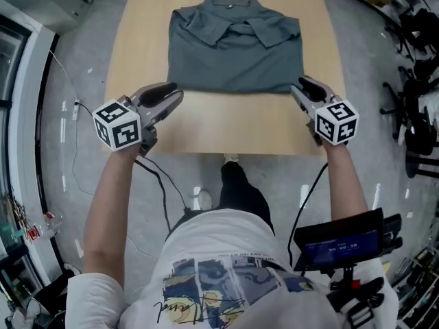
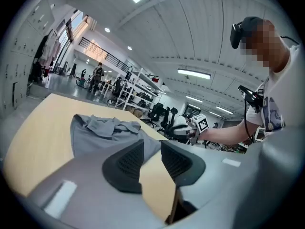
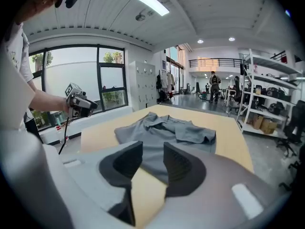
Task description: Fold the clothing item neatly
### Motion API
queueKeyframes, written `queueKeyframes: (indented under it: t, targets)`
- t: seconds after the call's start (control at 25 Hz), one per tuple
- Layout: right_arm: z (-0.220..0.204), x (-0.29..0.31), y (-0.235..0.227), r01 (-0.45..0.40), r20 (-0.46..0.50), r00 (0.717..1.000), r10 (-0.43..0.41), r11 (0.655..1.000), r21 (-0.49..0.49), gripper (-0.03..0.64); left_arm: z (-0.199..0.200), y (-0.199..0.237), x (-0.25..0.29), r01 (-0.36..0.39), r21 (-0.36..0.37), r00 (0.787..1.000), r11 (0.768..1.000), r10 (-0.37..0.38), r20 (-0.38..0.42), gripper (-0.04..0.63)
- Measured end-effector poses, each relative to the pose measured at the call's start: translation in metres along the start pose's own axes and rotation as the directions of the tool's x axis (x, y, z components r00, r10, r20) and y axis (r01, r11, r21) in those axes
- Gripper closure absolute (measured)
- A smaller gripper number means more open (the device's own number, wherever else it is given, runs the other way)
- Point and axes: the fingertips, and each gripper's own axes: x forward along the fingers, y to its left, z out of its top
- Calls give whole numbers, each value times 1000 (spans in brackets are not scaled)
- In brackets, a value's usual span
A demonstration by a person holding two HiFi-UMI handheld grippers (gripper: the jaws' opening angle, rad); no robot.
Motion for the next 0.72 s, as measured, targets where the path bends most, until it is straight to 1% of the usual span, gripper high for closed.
queueKeyframes:
  t: [0.12,0.24,0.28,0.32,0.4,0.44,0.56,0.72]
  targets:
    - [4,-29,47,14,28,1000,-14,1000,-9,494,-1,-45,-38,-9,35,999,999,7,44,501]
    - [-2,-56,89,46,49,998,-47,999,7,554,-16,-80,-69,-7,76,999,997,4,36,550]
    - [-4,-65,103,56,56,997,-57,998,12,571,-21,-90,-78,-1,85,1000,996,-1,29,577]
    - [-7,-74,115,66,59,996,-67,998,12,585,-27,-99,-85,9,91,1000,996,-10,21,587]
    - [-11,-89,139,82,58,995,-82,997,1,612,-35,-115,-96,33,104,999,994,-34,5,589]
    - [-13,-96,152,83,55,995,-83,997,-5,614,-39,-122,-101,41,110,999,993,-41,-1,589]
    - [-21,-112,187,64,47,997,-64,998,-9,614,-51,-142,-115,40,111,999,993,-40,-8,589]
    - [-30,-134,221,39,54,998,-40,999,17,614,-67,-172,-124,33,111,999,993,-33,-1,589]
